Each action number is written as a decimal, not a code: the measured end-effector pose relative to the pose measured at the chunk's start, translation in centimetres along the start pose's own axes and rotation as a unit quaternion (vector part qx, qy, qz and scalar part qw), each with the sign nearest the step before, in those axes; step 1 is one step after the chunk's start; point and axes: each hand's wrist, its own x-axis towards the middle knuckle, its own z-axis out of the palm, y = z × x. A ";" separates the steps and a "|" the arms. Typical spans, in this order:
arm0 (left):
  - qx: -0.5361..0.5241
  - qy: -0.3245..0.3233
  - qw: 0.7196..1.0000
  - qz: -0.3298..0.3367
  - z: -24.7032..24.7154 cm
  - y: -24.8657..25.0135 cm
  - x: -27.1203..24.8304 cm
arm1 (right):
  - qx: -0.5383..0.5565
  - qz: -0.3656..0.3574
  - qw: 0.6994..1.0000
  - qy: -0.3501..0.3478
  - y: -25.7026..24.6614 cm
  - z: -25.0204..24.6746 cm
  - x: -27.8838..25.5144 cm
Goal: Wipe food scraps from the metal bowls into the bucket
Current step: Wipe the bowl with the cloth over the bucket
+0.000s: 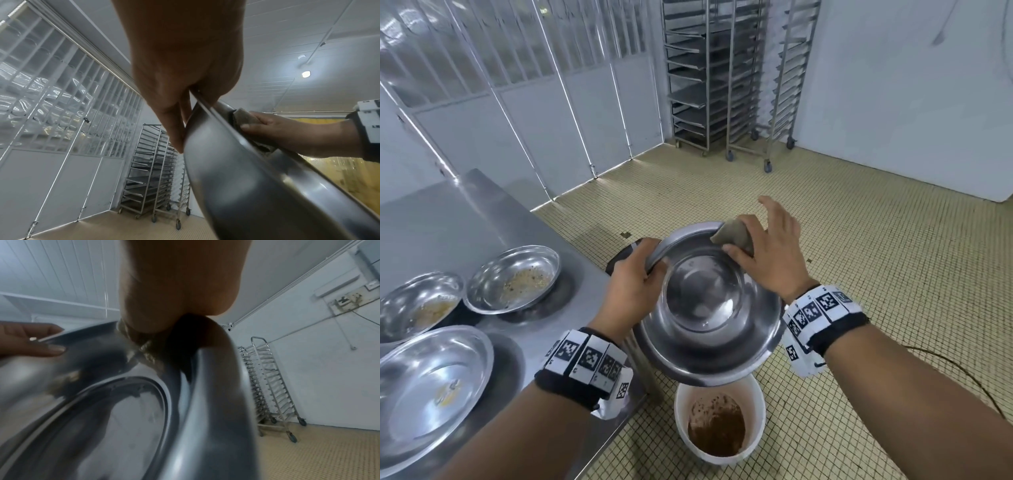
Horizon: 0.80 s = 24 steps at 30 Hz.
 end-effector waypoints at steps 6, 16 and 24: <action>0.021 -0.034 0.999 0.028 0.1 0.5 0.5 | 0.109 0.009 0.992 -0.066 -0.6 -1.2 0.3; 0.043 -0.055 0.997 0.046 0.0 1.0 1.1 | 0.229 -0.005 0.971 -0.071 1.0 -1.3 0.5; 0.042 -0.067 0.996 0.037 -0.1 1.4 1.6 | 0.208 0.084 0.974 -0.026 1.2 -0.2 -2.0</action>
